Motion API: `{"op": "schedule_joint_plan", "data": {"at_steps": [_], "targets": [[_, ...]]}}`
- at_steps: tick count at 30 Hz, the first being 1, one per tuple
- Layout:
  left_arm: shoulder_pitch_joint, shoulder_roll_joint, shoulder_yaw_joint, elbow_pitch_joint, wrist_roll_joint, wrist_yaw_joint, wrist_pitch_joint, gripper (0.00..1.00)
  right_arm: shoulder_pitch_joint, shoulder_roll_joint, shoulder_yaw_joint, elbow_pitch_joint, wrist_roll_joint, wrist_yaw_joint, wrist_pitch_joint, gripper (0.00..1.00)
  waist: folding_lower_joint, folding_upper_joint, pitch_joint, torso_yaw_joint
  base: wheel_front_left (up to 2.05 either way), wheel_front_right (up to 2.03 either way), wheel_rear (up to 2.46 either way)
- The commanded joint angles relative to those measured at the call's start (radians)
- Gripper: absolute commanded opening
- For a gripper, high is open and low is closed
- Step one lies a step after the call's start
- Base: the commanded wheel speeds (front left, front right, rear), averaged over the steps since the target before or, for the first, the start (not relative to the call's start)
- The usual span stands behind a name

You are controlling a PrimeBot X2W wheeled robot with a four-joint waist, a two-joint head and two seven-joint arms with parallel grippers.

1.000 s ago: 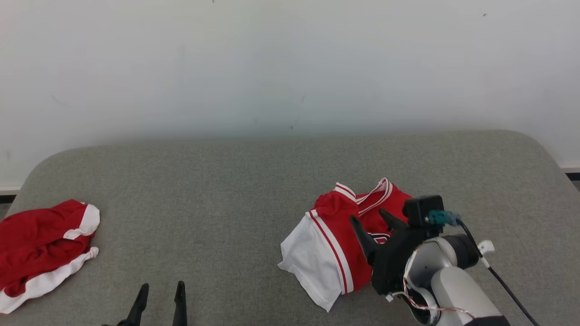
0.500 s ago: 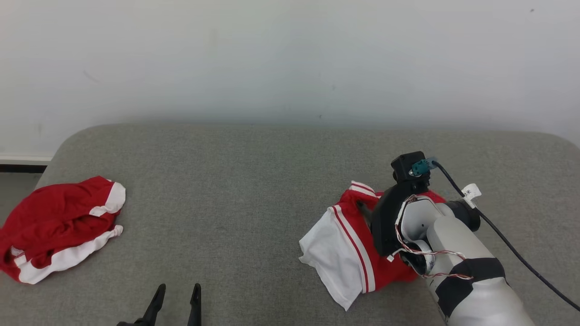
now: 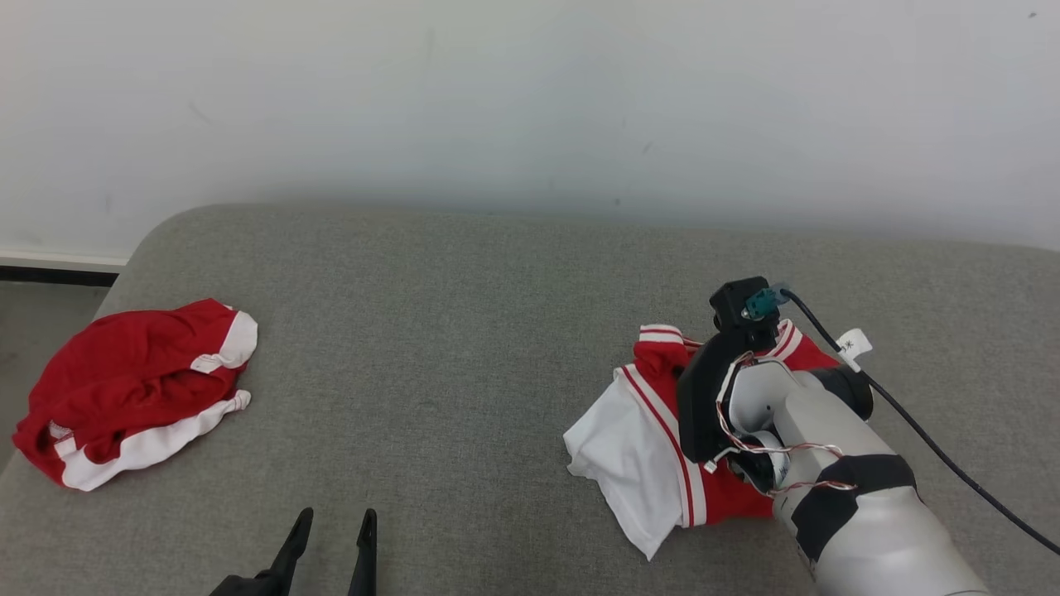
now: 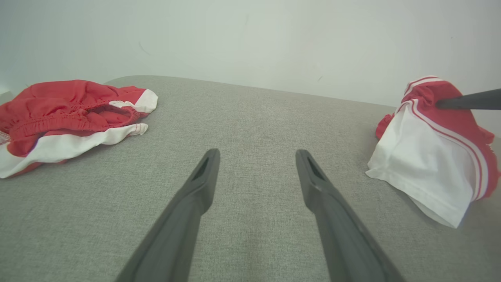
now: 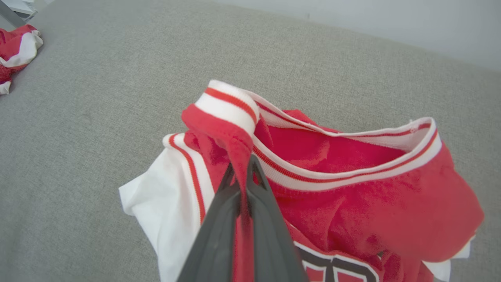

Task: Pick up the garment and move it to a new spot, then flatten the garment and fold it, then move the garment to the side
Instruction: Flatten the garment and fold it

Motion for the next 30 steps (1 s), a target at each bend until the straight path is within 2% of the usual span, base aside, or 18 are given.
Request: {"op": "schedule_joint_plan", "data": {"at_steps": [1, 7, 13, 20, 24, 30], "targets": [[-0.014, 0.007, -0.002, 0.007, -0.001, -0.002, -0.006, 1.00, -0.025, -0.001, 0.008, 0.000, 0.013, -0.002, -0.023, 0.00, -0.0001, -0.0001, 0.005, 0.005, 0.00, 0.00, 0.00], [-0.064, 0.016, 0.001, 0.032, -0.005, -0.007, -0.010, 1.00, -0.111, 0.000, 0.093, -0.057, 0.084, -0.002, -0.109, 0.00, -0.0001, -0.0001, 0.007, 0.002, 0.00, 0.00, 0.00], [-0.097, 0.017, 0.007, 0.052, -0.009, -0.010, -0.014, 1.00, -0.240, 0.000, 0.278, -0.186, 0.214, -0.002, -0.186, 0.00, -0.0001, -0.0001, 0.002, -0.020, 0.00, 0.00, 0.00], [-0.086, 0.016, 0.016, 0.059, -0.013, -0.013, -0.018, 1.00, -0.416, -0.001, 0.358, -0.285, 0.381, -0.002, -0.375, 0.00, -0.0001, -0.0001, -0.003, -0.040, 0.00, 0.00, 0.00], [-0.081, 0.019, 0.025, 0.056, -0.015, -0.013, -0.018, 1.00, -0.456, -0.002, 0.335, -0.207, 0.396, -0.002, -0.474, 0.00, -0.0001, -0.0001, -0.005, -0.054, 0.00, 0.00, 0.00], [-0.072, 0.023, 0.037, 0.039, -0.014, -0.015, -0.019, 1.00, -0.401, -0.001, 0.277, -0.028, 0.368, -0.002, -0.515, 0.00, -0.0001, -0.0001, 0.001, -0.081, 0.00, 0.00, 0.00]]}}
